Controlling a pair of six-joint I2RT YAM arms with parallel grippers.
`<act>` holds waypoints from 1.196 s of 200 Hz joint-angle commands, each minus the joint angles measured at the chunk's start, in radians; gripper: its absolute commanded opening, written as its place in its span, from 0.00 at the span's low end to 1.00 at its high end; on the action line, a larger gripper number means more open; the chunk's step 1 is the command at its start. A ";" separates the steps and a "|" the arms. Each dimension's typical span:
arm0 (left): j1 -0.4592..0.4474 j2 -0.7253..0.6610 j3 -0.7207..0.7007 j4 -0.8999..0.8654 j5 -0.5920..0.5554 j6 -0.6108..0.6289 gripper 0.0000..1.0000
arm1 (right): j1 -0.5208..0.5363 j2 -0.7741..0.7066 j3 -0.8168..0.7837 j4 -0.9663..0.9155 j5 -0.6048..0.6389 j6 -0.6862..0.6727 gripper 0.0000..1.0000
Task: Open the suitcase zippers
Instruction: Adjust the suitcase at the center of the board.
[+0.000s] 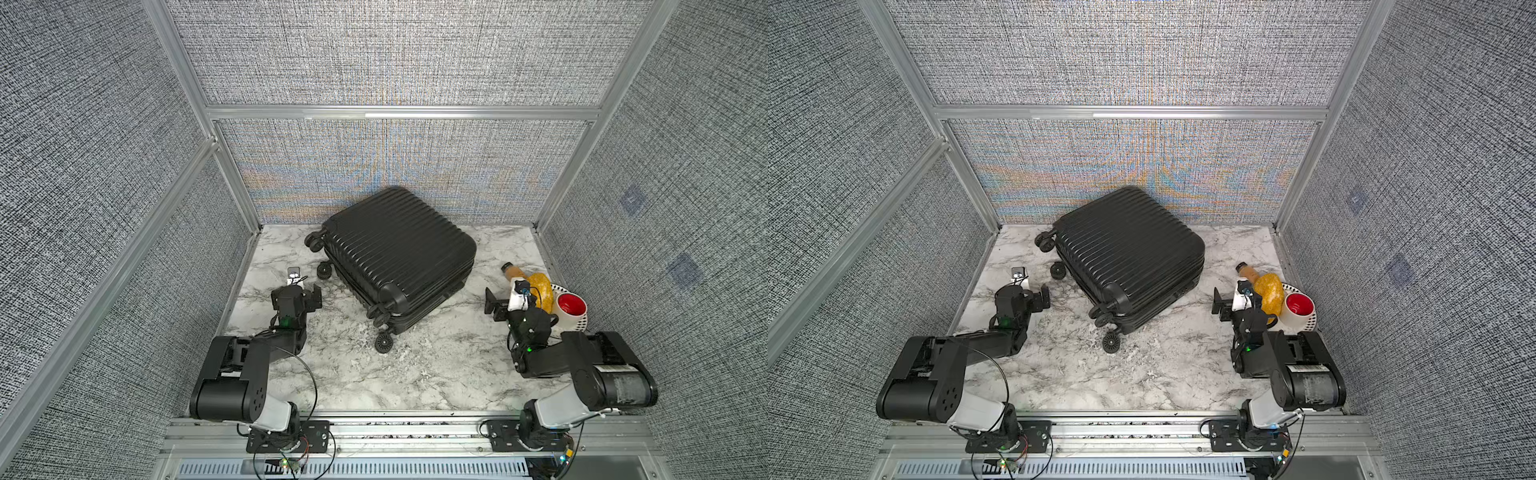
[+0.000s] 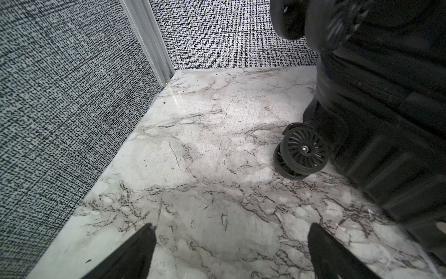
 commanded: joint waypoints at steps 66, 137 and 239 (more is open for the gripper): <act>0.000 -0.003 0.001 0.001 0.015 0.007 0.99 | -0.001 0.002 0.000 0.022 -0.003 -0.002 0.98; -0.007 -0.156 0.002 -0.110 0.058 0.025 0.99 | -0.001 -0.070 -0.028 0.016 0.047 0.018 0.98; -0.014 -0.517 0.262 -0.916 -0.044 -0.429 1.00 | -0.017 -0.379 0.185 -0.602 0.045 0.361 0.98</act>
